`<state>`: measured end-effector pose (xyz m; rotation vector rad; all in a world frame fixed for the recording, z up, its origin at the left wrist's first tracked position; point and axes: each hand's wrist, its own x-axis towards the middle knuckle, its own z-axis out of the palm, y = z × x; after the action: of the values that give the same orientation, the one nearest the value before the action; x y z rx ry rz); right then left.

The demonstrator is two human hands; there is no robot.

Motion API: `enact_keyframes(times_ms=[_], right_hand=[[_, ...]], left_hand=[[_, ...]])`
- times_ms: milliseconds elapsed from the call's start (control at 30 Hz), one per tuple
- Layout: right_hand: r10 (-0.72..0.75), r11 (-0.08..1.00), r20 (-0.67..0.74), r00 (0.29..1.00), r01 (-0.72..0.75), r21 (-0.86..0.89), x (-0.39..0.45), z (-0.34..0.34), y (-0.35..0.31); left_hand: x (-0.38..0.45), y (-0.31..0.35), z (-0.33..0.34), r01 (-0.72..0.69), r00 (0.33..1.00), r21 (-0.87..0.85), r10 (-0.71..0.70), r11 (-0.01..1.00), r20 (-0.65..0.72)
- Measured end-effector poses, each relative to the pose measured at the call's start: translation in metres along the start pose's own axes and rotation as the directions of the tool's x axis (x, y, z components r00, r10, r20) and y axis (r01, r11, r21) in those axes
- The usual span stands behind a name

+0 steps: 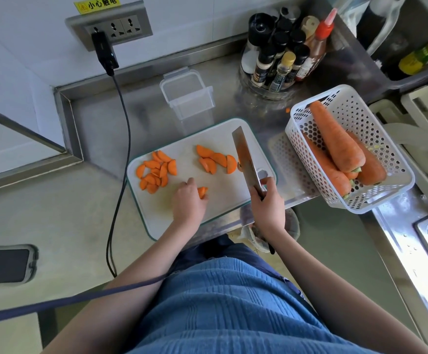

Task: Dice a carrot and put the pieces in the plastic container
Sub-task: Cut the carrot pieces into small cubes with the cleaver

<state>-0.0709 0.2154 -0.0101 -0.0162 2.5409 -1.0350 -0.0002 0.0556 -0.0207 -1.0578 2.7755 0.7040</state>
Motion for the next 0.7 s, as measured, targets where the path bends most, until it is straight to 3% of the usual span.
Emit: enact_keyframes(times_ms=[67, 133, 200, 333, 367, 467, 567, 700], right_hand=[[-0.011, 1.000, 0.010, 1.000, 0.011, 0.005, 0.000, 0.001, -0.002], [-0.020, 1.000, 0.016, 1.000, 0.020, 0.001, -0.001, 0.002, -0.002], [-0.018, 1.000, 0.016, 1.000, 0.018, -0.013, -0.001, 0.001, -0.003], [0.011, 1.000, 0.005, 1.000, -0.011, 0.015, 0.000, -0.004, -0.002], [0.017, 1.000, 0.000, 1.000, -0.017, 0.014, 0.000, -0.005, -0.001], [0.029, 1.000, -0.021, 0.999, -0.029, 0.010, -0.001, -0.010, 0.003], [0.047, 0.999, -0.036, 0.998, -0.046, 0.015, -0.003, -0.011, 0.006], [0.053, 0.999, -0.036, 0.998, -0.053, 0.011, -0.005, -0.010, 0.007]], left_hand=[[-0.002, -0.002, -0.001, -0.053, 0.998, -0.088, 0.050, 0.995, -0.042], [-0.001, 0.003, -0.001, -0.226, 0.973, -0.094, 0.219, 0.970, -0.080], [-0.001, 0.011, 0.002, -0.338, 0.940, -0.036, 0.336, 0.940, -0.054], [0.007, 0.020, 0.014, -0.355, 0.935, 0.245, 0.349, 0.902, 0.067], [0.009, 0.018, 0.014, -0.374, 0.926, 0.248, 0.374, 0.894, 0.049], [0.011, -0.004, 0.014, -0.453, 0.891, 0.049, 0.455, 0.890, -0.016], [0.008, -0.033, 0.008, -0.513, 0.851, -0.086, 0.519, 0.854, 0.084], [0.002, -0.049, 0.009, -0.587, 0.802, -0.043, 0.588, 0.809, 0.106]])
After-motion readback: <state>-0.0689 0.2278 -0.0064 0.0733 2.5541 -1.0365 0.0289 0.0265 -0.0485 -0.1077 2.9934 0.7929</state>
